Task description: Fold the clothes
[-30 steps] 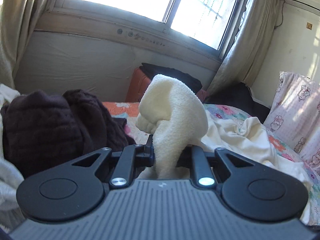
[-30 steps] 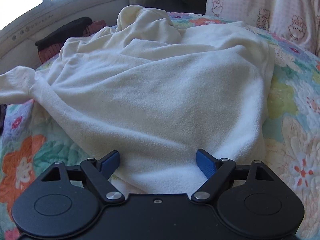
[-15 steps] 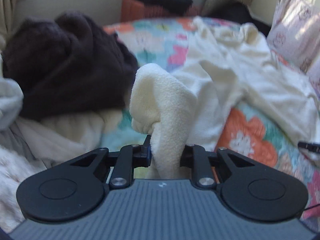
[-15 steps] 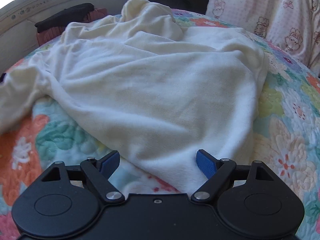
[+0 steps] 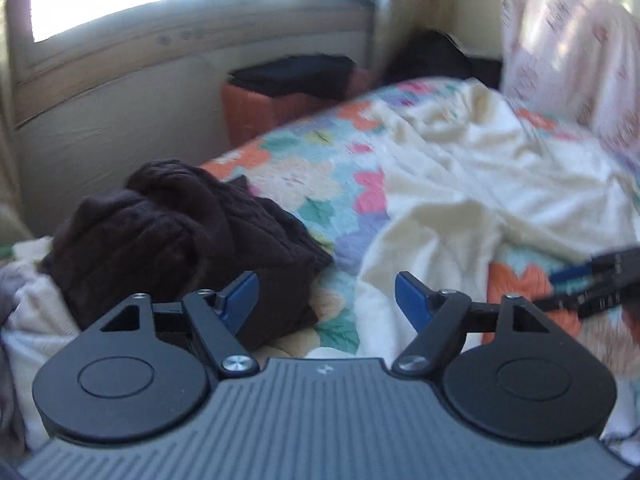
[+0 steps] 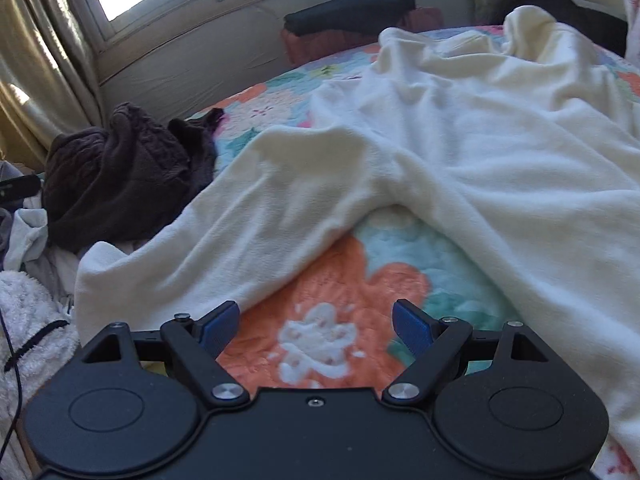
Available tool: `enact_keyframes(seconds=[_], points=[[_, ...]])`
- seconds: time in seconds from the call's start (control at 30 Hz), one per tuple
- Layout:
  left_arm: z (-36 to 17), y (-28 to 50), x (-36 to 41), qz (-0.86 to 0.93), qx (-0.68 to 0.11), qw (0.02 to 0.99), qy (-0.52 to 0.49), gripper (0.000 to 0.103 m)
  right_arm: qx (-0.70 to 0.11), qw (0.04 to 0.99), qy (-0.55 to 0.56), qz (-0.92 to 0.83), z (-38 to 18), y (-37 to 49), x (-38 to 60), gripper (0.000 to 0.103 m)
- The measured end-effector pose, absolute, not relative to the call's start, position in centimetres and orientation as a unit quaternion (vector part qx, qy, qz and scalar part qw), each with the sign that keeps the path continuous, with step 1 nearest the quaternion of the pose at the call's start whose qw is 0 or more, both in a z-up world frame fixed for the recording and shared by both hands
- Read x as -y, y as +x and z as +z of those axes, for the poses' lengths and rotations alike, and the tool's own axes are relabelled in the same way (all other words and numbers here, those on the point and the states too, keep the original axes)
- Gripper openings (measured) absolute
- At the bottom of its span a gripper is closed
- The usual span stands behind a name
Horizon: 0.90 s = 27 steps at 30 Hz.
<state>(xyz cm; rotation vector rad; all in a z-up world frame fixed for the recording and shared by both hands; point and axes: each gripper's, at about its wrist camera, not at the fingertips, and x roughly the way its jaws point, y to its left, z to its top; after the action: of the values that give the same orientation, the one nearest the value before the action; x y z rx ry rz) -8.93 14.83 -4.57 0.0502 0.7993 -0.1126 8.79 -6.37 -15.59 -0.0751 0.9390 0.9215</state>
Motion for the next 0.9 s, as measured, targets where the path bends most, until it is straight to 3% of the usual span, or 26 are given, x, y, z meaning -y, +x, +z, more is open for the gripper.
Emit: enact_keyframes(seconds=[0.13, 0.3, 0.33, 0.37, 0.4, 0.57, 0.67, 0.77, 0.9], points=[[-9.6, -5.1, -13.6, -0.158, -0.471, 0.868, 0.023, 0.078, -0.481, 0.750, 0.015, 0.453, -16.7, 9.1, 3.5, 0.087], [-15.8, -2.1, -11.8, -0.088, -0.545, 0.832, 0.051, 0.074, -0.509, 0.732, 0.025, 0.452, -18.3, 8.6, 1.4, 0.087], [-16.1, -2.3, -11.5, -0.099, -0.545, 0.831, 0.043, 0.055, -0.506, 0.737, 0.014, 0.448, -18.5, 8.5, 1.0, 0.087], [-15.8, -2.7, -11.3, -0.116, -0.537, 0.835, 0.033, 0.025, -0.498, 0.746, 0.004, 0.441, -18.7, 8.7, 0.6, 0.087], [-15.3, -3.2, -11.1, -0.130, -0.527, 0.840, 0.021, 0.010, -0.491, 0.756, -0.002, 0.433, -18.9, 9.1, 0.3, 0.087], [-10.2, -7.7, -13.1, -0.070, -0.407, 0.908, -0.062, 0.010, -0.485, 0.776, 0.029, 0.402, -19.4, 11.7, 0.2, 0.087], [-7.6, -10.1, -16.5, -0.065, -0.346, 0.921, -0.165, 0.011, -0.490, 0.771, 0.068, 0.401, -19.4, 12.5, 1.0, 0.087], [-6.6, -11.5, -16.4, -0.079, -0.352, 0.918, -0.167, 0.011, -0.491, 0.771, 0.092, 0.395, -19.0, 12.7, 1.7, 0.087], [-9.3, -10.9, -13.1, -0.043, -0.428, 0.900, -0.062, 0.012, -0.451, 0.814, 0.092, 0.354, -17.8, 11.8, 3.6, 0.087]])
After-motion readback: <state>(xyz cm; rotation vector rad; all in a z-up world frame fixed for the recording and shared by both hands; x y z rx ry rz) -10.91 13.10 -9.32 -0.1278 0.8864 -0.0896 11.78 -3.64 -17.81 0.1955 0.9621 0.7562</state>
